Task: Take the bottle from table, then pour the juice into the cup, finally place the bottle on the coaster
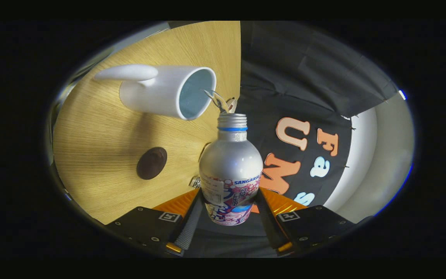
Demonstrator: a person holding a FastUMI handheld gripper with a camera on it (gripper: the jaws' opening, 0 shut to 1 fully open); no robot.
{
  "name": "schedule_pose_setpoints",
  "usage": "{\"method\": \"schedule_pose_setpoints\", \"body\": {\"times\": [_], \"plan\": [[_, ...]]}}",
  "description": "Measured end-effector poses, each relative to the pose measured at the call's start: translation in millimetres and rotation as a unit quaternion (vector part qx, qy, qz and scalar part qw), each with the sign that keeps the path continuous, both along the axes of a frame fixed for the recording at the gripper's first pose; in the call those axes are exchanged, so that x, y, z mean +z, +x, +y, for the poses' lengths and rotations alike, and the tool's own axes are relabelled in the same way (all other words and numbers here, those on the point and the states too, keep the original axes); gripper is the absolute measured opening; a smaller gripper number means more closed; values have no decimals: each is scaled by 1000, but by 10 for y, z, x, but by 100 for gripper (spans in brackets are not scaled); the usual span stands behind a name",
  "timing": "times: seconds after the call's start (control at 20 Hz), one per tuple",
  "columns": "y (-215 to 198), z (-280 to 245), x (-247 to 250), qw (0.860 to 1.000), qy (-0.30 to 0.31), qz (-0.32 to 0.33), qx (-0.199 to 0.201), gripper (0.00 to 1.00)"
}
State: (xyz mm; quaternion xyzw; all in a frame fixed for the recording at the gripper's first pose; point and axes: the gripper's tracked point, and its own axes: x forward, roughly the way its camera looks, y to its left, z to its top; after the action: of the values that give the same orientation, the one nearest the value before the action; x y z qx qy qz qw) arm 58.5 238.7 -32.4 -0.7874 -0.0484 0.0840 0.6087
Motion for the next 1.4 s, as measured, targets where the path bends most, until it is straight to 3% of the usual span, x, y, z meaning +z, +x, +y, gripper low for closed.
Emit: {"method": "schedule_pose_setpoints", "body": {"times": [1.4], "plan": [[-4, 107, 132, 999, -47, -10, 8, 76]]}}
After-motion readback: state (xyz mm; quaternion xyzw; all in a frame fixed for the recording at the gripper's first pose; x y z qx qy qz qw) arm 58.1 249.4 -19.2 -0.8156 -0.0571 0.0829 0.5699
